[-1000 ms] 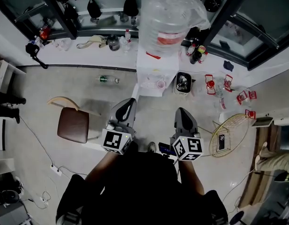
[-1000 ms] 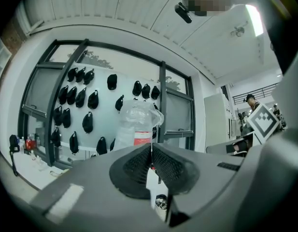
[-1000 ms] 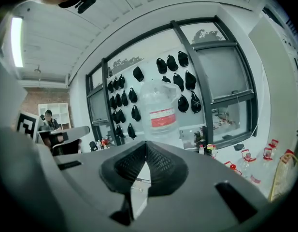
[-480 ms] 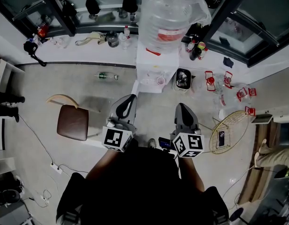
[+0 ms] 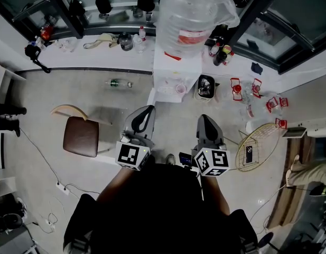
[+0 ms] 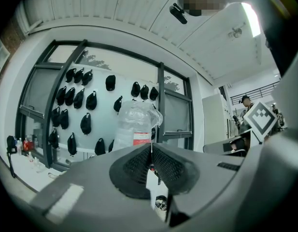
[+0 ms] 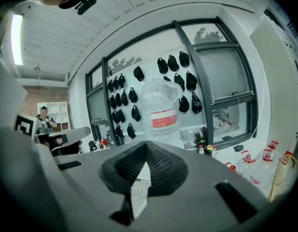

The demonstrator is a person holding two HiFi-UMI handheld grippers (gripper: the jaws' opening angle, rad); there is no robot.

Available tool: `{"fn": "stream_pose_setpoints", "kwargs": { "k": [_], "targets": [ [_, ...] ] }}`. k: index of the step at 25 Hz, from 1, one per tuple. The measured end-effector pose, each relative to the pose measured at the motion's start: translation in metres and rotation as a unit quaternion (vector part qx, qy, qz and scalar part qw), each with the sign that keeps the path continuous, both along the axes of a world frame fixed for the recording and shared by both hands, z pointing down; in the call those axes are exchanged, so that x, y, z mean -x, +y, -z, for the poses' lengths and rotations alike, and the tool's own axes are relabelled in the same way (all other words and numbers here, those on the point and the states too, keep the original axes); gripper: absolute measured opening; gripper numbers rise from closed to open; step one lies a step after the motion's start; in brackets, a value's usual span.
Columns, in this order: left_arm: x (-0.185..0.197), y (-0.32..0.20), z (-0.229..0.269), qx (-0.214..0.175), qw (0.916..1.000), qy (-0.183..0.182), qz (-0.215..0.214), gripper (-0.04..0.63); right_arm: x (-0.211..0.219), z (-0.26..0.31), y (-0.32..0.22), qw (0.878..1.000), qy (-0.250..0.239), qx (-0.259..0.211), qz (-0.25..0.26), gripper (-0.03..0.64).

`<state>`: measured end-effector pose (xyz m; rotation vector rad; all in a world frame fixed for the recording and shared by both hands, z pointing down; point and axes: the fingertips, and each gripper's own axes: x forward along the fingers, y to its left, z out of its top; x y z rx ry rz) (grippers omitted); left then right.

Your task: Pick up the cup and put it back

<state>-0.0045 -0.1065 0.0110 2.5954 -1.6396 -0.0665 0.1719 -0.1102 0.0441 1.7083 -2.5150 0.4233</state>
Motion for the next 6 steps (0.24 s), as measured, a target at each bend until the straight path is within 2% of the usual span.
{"fn": "stream_pose_setpoints", "kwargs": {
  "k": [6],
  "targets": [
    [0.002, -0.0034, -0.0036, -0.007, 0.9997, -0.021, -0.011, 0.012, 0.0033, 0.0001, -0.0038, 1.0, 0.003, 0.003, -0.002, -0.006]
  ]
}}
